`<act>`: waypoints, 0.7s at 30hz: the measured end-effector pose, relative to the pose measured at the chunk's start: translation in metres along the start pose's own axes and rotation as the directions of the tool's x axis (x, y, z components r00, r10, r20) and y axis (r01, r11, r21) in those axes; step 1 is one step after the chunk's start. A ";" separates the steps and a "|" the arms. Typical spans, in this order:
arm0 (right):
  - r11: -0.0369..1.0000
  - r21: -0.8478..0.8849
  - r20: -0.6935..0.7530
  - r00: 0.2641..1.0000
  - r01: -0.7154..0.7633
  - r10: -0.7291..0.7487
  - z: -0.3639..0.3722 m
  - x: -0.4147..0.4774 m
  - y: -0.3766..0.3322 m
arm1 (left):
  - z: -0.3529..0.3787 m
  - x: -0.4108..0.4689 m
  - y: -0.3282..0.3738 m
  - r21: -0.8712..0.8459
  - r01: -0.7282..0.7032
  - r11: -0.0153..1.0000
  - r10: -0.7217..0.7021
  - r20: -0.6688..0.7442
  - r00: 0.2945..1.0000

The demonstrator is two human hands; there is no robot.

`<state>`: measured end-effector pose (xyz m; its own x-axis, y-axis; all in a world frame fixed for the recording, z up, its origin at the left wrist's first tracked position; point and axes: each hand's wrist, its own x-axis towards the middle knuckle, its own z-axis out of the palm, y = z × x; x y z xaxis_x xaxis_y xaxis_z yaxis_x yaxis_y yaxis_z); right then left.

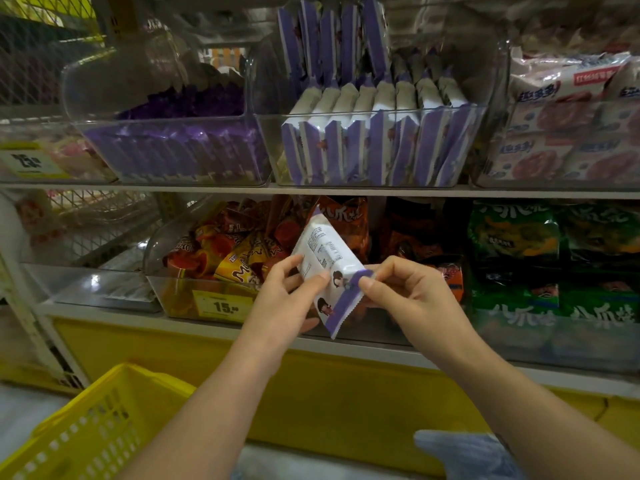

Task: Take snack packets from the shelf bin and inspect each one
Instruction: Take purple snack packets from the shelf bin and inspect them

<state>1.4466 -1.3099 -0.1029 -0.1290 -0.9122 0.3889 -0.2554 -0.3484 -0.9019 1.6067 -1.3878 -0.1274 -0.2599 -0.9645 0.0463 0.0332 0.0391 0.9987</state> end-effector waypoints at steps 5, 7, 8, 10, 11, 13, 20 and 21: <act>0.997 -0.064 0.099 0.995 0.034 -0.028 0.003 -0.002 -0.002 | -0.005 0.001 0.003 -0.098 0.061 0.993 -0.057 0.048 0.997; 0.994 -0.096 0.130 0.991 0.044 -0.031 0.003 -0.002 -0.001 | -0.006 0.001 0.003 -0.142 0.082 0.986 -0.073 0.067 0.995; 0.993 -0.106 0.146 0.989 0.046 -0.031 0.003 -0.001 0.000 | -0.006 0.002 0.002 -0.155 0.081 0.985 -0.072 0.063 0.995; 0.992 -0.113 0.171 0.985 0.047 -0.027 0.002 0.000 0.002 | -0.005 0.004 0.002 -0.181 0.068 0.981 -0.061 0.041 0.997; 0.993 -0.110 0.178 0.984 0.048 -0.027 0.001 0.000 0.002 | -0.005 0.004 0.002 -0.199 0.060 0.978 -0.056 0.026 0.998; 0.994 -0.101 0.194 0.981 0.050 -0.029 -0.001 0.001 0.002 | -0.005 0.006 0.001 -0.233 0.042 0.972 -0.043 -0.002 0.999; 0.998 -0.058 0.239 0.971 0.012 0.002 -0.004 0.001 0.001 | -0.012 0.008 0.000 -0.247 -0.008 0.969 0.008 0.001 1.000; 0.999 -0.049 0.244 0.970 0.009 0.004 -0.004 0.001 0.000 | -0.013 0.008 0.000 -0.248 -0.011 0.969 0.012 0.000 1.000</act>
<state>1.4428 -1.3098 -0.1024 0.1080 -0.9385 0.3278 -0.3034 -0.3451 -0.8881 1.6176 -1.3989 -0.1278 -0.2596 -0.9640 0.0582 0.2744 -0.0159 0.9615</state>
